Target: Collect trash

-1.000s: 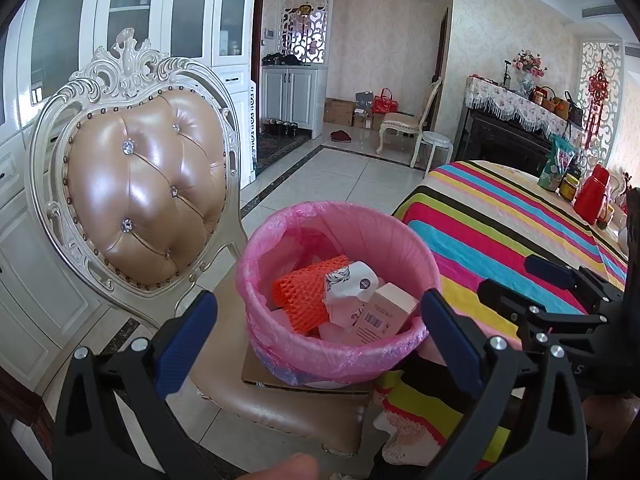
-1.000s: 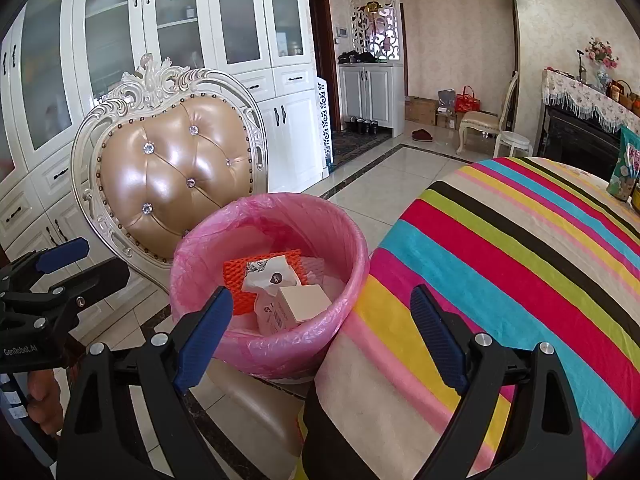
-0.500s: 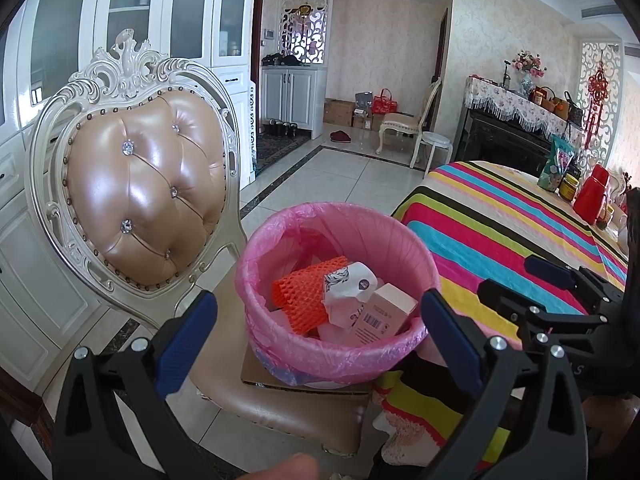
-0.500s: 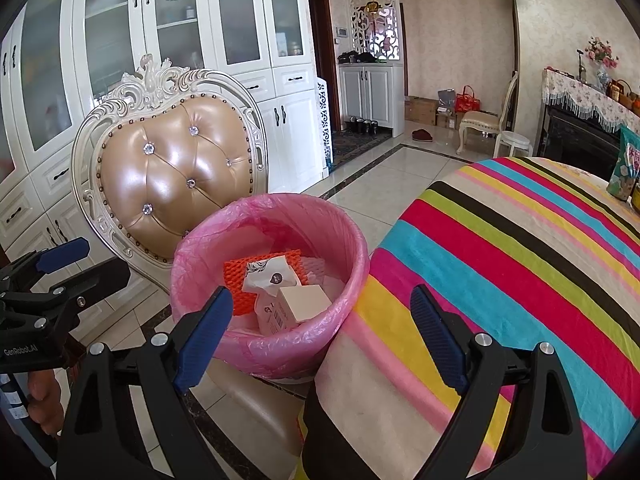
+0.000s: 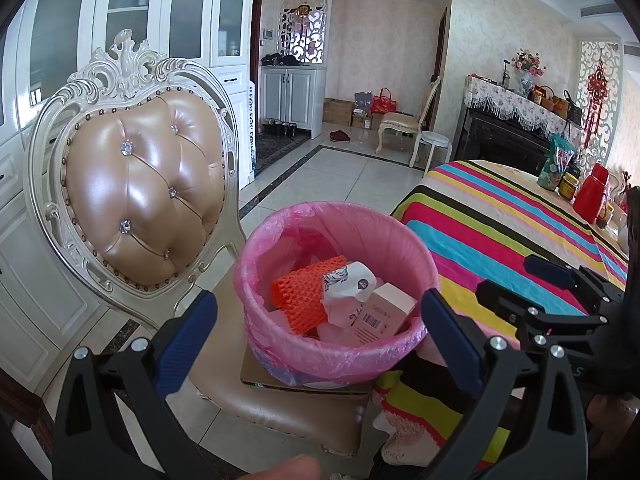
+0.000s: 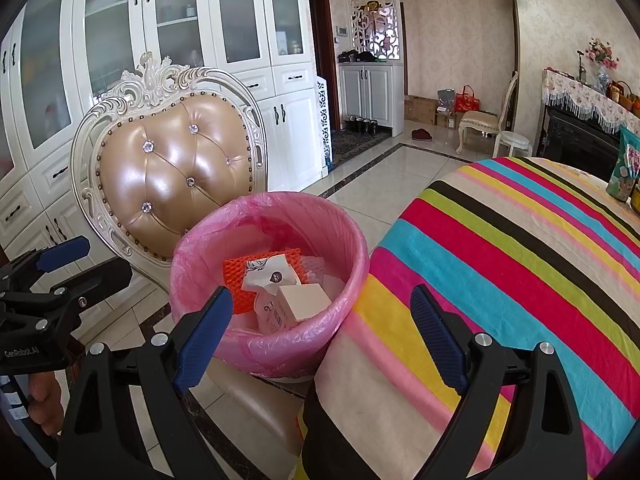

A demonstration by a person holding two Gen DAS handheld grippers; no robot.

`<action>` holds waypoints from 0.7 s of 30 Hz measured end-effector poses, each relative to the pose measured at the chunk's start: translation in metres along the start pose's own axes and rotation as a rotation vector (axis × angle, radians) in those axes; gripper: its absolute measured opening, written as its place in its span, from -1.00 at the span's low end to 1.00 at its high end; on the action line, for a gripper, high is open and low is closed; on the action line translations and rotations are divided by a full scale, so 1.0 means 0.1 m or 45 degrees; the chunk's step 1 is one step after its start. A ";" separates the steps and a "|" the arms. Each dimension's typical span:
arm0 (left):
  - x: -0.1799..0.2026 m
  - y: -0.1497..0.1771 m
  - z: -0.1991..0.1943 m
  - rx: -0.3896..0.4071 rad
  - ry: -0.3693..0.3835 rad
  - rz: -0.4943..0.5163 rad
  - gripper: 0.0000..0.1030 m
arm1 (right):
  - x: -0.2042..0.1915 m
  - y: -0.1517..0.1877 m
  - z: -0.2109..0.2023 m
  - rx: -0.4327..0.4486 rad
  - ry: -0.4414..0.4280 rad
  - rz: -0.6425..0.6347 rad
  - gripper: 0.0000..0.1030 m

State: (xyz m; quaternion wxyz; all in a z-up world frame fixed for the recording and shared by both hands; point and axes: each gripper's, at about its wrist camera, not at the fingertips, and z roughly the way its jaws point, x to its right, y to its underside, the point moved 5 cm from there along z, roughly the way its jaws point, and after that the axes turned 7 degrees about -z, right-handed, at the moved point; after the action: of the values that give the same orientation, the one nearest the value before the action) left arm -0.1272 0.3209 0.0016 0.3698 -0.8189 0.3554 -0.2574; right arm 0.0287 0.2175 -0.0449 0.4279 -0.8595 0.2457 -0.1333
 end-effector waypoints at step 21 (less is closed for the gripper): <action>0.01 0.03 0.06 -0.017 0.016 -0.014 0.91 | 0.01 0.03 0.06 -0.016 0.002 0.005 0.65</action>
State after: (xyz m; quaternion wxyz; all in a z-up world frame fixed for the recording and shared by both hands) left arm -0.1231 0.3217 -0.0041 0.3606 -0.8218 0.3548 -0.2622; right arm 0.0314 0.2191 -0.0504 0.4224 -0.8616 0.2488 -0.1316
